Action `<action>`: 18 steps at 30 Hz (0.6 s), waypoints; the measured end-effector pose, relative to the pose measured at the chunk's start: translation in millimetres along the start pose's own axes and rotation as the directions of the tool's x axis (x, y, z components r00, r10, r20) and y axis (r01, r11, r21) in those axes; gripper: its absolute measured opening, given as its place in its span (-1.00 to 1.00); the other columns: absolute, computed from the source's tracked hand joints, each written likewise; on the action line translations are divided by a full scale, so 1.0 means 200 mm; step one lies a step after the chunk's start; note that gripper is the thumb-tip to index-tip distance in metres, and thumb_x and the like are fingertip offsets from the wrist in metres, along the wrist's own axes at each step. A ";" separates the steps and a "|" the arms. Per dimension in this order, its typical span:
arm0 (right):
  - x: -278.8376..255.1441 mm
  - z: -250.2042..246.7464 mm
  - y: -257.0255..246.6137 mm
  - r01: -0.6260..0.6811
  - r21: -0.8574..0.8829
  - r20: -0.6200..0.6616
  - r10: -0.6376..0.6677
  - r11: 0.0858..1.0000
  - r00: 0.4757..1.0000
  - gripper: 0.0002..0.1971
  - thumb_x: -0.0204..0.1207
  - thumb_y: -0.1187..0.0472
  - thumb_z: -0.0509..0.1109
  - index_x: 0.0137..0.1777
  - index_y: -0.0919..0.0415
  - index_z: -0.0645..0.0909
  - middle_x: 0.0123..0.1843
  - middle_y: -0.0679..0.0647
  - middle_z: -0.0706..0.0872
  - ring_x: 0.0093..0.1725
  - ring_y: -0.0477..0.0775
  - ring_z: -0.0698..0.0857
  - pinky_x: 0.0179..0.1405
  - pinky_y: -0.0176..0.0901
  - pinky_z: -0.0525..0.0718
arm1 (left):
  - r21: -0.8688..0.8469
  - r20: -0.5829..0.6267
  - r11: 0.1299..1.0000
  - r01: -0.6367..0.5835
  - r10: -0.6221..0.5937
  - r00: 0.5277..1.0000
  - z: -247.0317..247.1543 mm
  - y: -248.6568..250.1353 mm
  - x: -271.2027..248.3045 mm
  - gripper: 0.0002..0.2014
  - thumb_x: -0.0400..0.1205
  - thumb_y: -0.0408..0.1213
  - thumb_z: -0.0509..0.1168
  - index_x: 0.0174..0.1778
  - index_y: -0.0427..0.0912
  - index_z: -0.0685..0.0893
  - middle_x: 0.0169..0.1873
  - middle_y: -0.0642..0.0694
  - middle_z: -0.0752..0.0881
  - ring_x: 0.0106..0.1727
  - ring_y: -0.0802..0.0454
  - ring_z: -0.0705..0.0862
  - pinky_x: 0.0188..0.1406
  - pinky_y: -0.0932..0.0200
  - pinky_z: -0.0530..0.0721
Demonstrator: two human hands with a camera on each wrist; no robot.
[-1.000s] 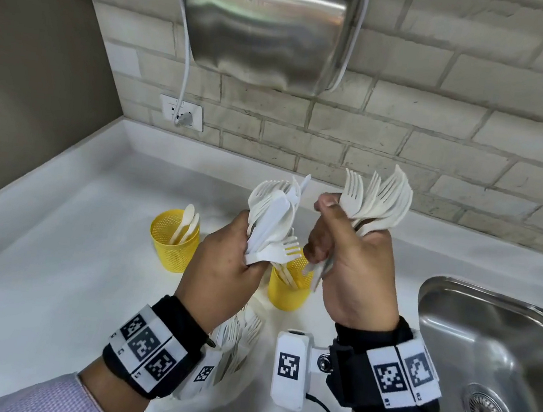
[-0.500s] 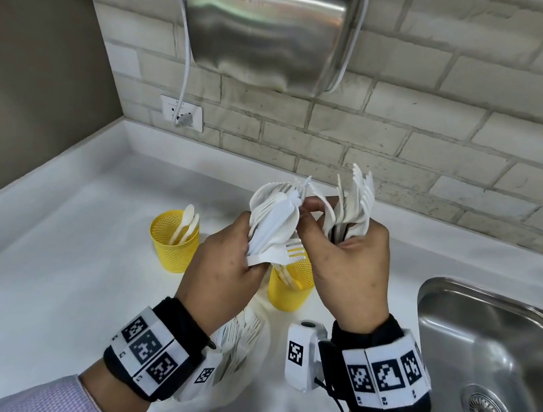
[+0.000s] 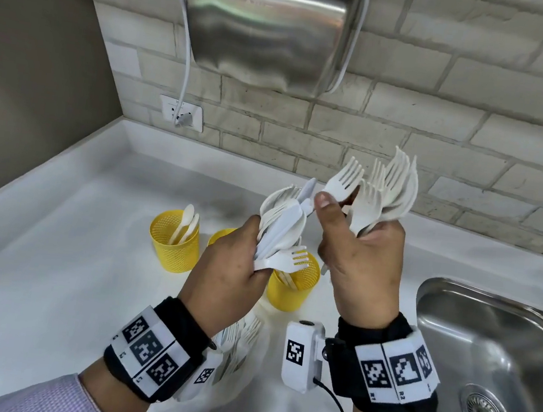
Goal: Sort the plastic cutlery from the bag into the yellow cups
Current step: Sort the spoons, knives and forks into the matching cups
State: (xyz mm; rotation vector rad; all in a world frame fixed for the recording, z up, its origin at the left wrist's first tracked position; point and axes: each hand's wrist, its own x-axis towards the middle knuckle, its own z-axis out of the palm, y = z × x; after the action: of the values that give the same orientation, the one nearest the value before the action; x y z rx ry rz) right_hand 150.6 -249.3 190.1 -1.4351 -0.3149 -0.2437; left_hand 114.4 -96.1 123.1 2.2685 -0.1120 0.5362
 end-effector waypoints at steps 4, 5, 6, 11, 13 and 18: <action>0.01 0.01 0.00 -0.033 0.037 -0.033 0.035 0.999 0.999 -0.72 0.56 0.27 0.53 -0.35 0.26 0.58 -0.56 -0.09 0.52 -0.57 -0.09 0.46 -0.44 -0.25 0.43 | 0.040 0.031 0.999 -0.025 0.024 0.999 -0.01 0.00 0.00 -0.72 0.57 -0.25 0.29 0.18 -0.21 0.56 -0.19 -0.08 0.71 -0.21 -0.15 0.67 -0.27 -0.15 0.65; 0.02 0.01 0.00 -0.057 0.085 -0.056 0.062 0.995 0.996 -0.69 0.53 0.25 0.48 -0.34 0.40 0.51 -0.58 0.12 0.42 -0.58 0.06 0.37 -0.51 -0.20 0.34 | 0.065 0.045 0.997 -0.035 0.032 0.998 -0.01 0.01 0.00 -0.72 0.58 -0.27 0.33 0.20 -0.20 0.56 -0.18 -0.08 0.72 -0.20 -0.17 0.68 -0.27 -0.15 0.66; 0.02 0.01 0.00 -0.069 0.147 -0.077 0.081 0.987 0.994 -0.71 0.52 0.24 0.41 -0.31 0.46 0.49 -0.55 0.26 0.35 -0.57 0.11 0.30 -0.55 -0.17 0.27 | 0.081 0.056 0.996 -0.042 0.038 0.998 -0.01 0.01 0.00 -0.70 0.59 -0.30 0.37 0.23 -0.19 0.56 -0.17 -0.08 0.72 -0.20 -0.18 0.68 -0.26 -0.16 0.67; 0.08 -0.05 -0.03 0.008 0.378 -0.295 0.113 0.926 0.949 -0.77 0.57 0.31 0.23 -0.13 0.45 0.67 -0.15 0.24 0.78 -0.37 0.13 0.64 -0.42 -0.09 0.64 | 0.083 0.063 0.996 -0.035 0.030 0.998 -0.01 0.02 0.01 -0.68 0.53 -0.19 0.25 0.18 -0.21 0.58 -0.22 -0.06 0.71 -0.25 -0.13 0.65 -0.29 -0.12 0.64; 0.11 -0.09 -0.04 0.026 0.519 -0.364 0.193 0.854 0.911 -0.71 0.62 0.34 0.20 -0.23 0.41 0.69 -0.23 0.24 0.78 -0.25 0.22 0.75 -0.07 0.14 0.82 | 0.072 0.059 0.997 -0.034 0.030 0.998 -0.01 0.02 0.01 -0.66 0.54 -0.15 0.25 0.18 -0.22 0.58 -0.24 -0.06 0.71 -0.26 -0.12 0.65 -0.29 -0.11 0.63; 0.11 -0.18 -0.07 0.148 0.610 -0.512 0.245 0.778 0.823 -0.72 0.71 0.23 0.19 -0.28 0.16 0.45 -0.45 0.08 0.40 -0.56 0.08 0.35 -0.48 -0.15 0.58 | 0.037 0.030 0.999 -0.023 0.022 0.999 0.00 0.02 0.01 -0.70 0.57 -0.14 0.26 0.16 -0.19 0.59 -0.27 -0.04 0.70 -0.29 -0.07 0.64 -0.29 -0.11 0.61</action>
State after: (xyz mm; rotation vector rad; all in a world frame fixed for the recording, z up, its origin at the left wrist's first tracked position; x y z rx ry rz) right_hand 168.3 -286.5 206.9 -0.6398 0.1445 -0.4629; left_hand 115.9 -98.7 127.4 2.3144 -0.1441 0.5208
